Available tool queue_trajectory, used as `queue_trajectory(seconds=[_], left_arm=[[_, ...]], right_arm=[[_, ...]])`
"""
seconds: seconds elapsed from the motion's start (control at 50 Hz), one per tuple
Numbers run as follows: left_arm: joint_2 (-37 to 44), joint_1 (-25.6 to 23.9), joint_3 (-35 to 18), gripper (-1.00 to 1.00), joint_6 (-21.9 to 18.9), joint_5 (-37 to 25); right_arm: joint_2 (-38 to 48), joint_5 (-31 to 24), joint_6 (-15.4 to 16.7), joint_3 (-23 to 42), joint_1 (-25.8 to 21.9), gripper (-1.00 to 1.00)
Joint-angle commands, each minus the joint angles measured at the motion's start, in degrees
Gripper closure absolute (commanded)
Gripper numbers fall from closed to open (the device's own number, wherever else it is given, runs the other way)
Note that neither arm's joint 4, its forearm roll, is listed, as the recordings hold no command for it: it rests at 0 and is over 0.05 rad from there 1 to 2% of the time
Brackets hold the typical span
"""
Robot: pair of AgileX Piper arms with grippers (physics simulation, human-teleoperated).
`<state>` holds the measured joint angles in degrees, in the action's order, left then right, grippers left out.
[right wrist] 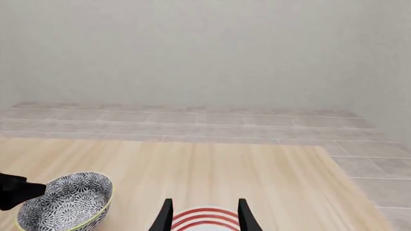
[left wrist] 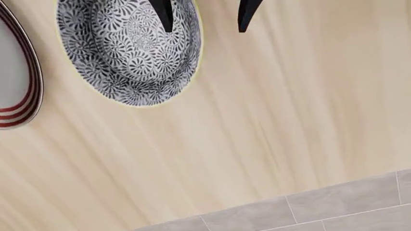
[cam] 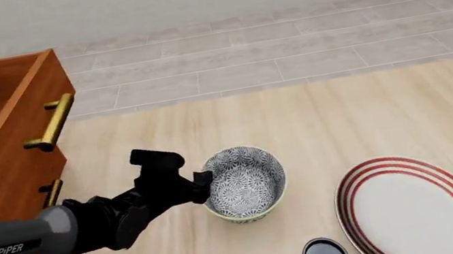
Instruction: Put the bowl on top of the cabinet.
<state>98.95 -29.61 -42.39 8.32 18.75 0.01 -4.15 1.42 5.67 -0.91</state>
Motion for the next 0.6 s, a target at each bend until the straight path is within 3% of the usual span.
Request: queue_trajectory(seconds=[0.02,0.12,0.6], left_arm=[[3.1,-1.4,-1.9,-1.00,2.4,-0.9],[6.3,-2.1,-3.6,-1.00,4.5,-1.2],[11.8,-1.3,-7.5,-1.00,5.5,-2.7]], right_arm=[[0.0,-0.3,-0.2,0.7,-0.3,-1.00],[0.0,-0.7,-0.3,1.4,-0.2,-1.00],[0.0,-0.3,-0.9,1.5,-0.1,-1.00]])
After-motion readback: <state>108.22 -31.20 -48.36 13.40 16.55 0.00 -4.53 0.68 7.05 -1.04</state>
